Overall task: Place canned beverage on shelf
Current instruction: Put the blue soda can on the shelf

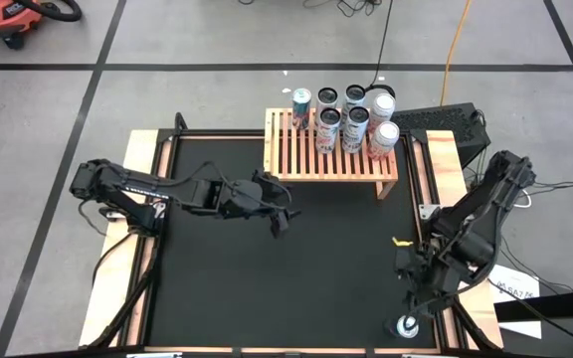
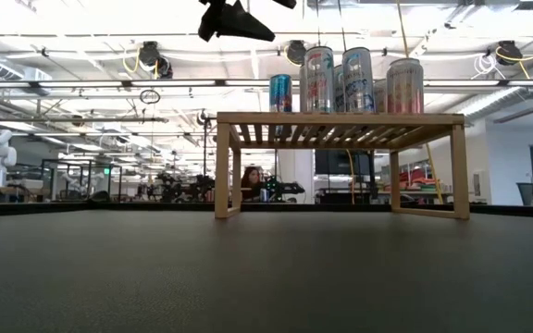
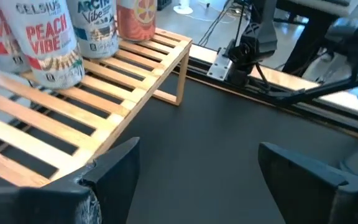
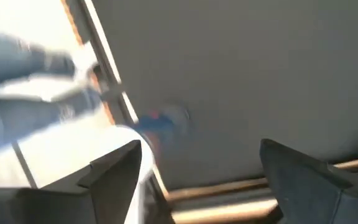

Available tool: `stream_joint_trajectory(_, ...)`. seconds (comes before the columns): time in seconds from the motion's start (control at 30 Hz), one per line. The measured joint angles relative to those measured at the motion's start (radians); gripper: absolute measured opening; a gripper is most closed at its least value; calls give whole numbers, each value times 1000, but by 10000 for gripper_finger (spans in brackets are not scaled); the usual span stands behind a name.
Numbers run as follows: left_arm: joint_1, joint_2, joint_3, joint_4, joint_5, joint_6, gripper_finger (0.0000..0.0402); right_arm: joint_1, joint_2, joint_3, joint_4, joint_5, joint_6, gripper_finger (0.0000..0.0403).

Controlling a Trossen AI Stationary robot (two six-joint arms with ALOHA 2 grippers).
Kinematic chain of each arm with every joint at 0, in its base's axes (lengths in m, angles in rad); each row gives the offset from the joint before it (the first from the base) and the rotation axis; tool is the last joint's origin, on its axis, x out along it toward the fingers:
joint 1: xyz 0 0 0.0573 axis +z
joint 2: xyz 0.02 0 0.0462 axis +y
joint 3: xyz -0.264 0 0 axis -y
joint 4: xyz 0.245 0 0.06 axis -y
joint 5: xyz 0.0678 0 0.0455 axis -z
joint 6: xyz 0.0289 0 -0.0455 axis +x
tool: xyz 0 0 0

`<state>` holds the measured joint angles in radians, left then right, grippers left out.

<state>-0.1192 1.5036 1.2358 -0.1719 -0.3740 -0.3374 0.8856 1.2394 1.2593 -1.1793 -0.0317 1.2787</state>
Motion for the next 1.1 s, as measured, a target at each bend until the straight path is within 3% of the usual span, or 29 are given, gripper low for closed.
stream_joint_trajectory(0.17, 8, 0, 0, -1, 100, 54, 322, 0, 67, 193, -75, 177, 75, 313)
stream_joint_trajectory(0.27, 7, 0, 0, -1, 146, 59, 322, 1, 144, 272, -144, 187, 69, 313)
stream_joint_trajectory(0.37, -4, 0, 0, 0, 165, 88, 322, 18, 217, 296, -164, 112, 89, 313)
stream_joint_trajectory(0.53, -27, 0, 0, 0, 176, 109, 322, 69, 283, 300, -136, -106, 284, 313)
stream_joint_trajectory(0.6, -35, 0, 0, 0, 181, 113, 322, 106, 285, 301, -103, -116, 364, 313)
stream_joint_trajectory(0.7, -45, 0, 0, 1, 181, 116, 322, 168, 270, 301, -72, -68, 488, 313)
stream_joint_trajectory(0.93, -73, 0, 0, 5, 181, 110, 322, 326, 258, 302, -36, 213, 692, 313)
stream_joint_trajectory(1.1, -86, 0, 0, 4, 181, 110, 322, 361, 323, 302, -64, 188, 647, 313)
